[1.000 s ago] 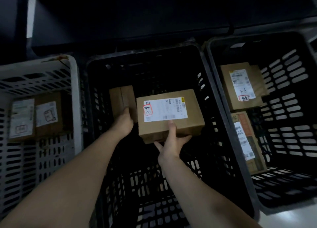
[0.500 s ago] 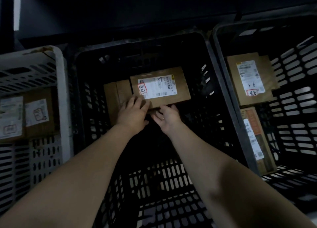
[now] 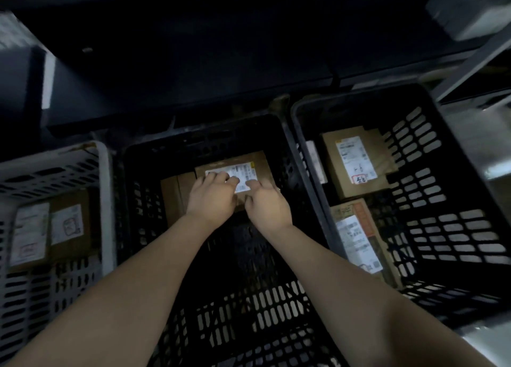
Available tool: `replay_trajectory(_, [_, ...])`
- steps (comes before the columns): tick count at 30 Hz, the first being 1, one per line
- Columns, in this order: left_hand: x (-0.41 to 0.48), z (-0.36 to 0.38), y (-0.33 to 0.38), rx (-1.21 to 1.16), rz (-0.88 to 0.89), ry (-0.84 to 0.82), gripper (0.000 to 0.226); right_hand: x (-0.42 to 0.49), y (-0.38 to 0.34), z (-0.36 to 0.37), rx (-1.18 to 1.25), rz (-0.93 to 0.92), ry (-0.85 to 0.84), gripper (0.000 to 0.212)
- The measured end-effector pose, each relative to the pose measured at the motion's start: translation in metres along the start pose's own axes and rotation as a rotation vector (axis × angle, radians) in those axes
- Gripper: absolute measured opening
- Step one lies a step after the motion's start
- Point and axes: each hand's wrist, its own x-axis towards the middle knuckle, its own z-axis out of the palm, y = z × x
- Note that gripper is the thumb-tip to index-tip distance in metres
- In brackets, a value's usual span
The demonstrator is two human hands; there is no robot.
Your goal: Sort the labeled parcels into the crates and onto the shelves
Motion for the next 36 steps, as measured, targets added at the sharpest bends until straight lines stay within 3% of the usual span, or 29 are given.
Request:
replay_trajectory(5, [-0.008, -0.049, 0.033, 0.070, 0.045, 0.102, 0.038, -0.022, 0.008, -0.061, -0.189, -0.159, 0.223, 0.028])
replay_trajectory(9, [-0.004, -0.072, 0.084, 0.057, 0.141, 0.167, 0.033, -0.037, 0.052, -0.107, -0.188, -0.104, 0.347, 0.025])
replay_trajectory(12, [0.007, -0.071, 0.135, 0.035, 0.211, 0.171, 0.032, -0.048, 0.106, -0.127, -0.238, -0.006, 0.217, 0.036])
replay_trajectory(17, [0.027, -0.029, 0.215, -0.071, 0.214, 0.034, 0.036, -0.057, 0.204, -0.118, -0.198, 0.170, -0.071, 0.044])
replay_trajectory(21, [0.038, 0.024, 0.266, -0.298, -0.009, -0.206, 0.045, -0.053, 0.272, -0.087, -0.032, 0.321, -0.314, 0.046])
replay_trajectory(24, [0.047, 0.053, 0.285, -0.380, -0.218, -0.296, 0.055, -0.049, 0.307, -0.065, 0.121, 0.368, -0.435, 0.053])
replay_trajectory(28, [0.055, 0.076, 0.290, -0.478, -0.394, -0.320, 0.068, -0.039, 0.326, -0.056, 0.397, 0.424, -0.550, 0.073])
replay_trajectory(31, [0.062, 0.084, 0.287, -0.511, -0.493, -0.336, 0.069, -0.035, 0.323, -0.055, 0.591, 0.453, -0.634, 0.077])
replay_trajectory(34, [0.071, 0.089, 0.284, -0.459, -0.508, -0.321, 0.054, -0.034, 0.317, -0.046, 0.734, 0.477, -0.674, 0.076])
replay_trajectory(36, [0.078, 0.090, 0.283, -0.460, -0.507, -0.346, 0.044, -0.036, 0.317, -0.041, 0.800, 0.524, -0.668, 0.090])
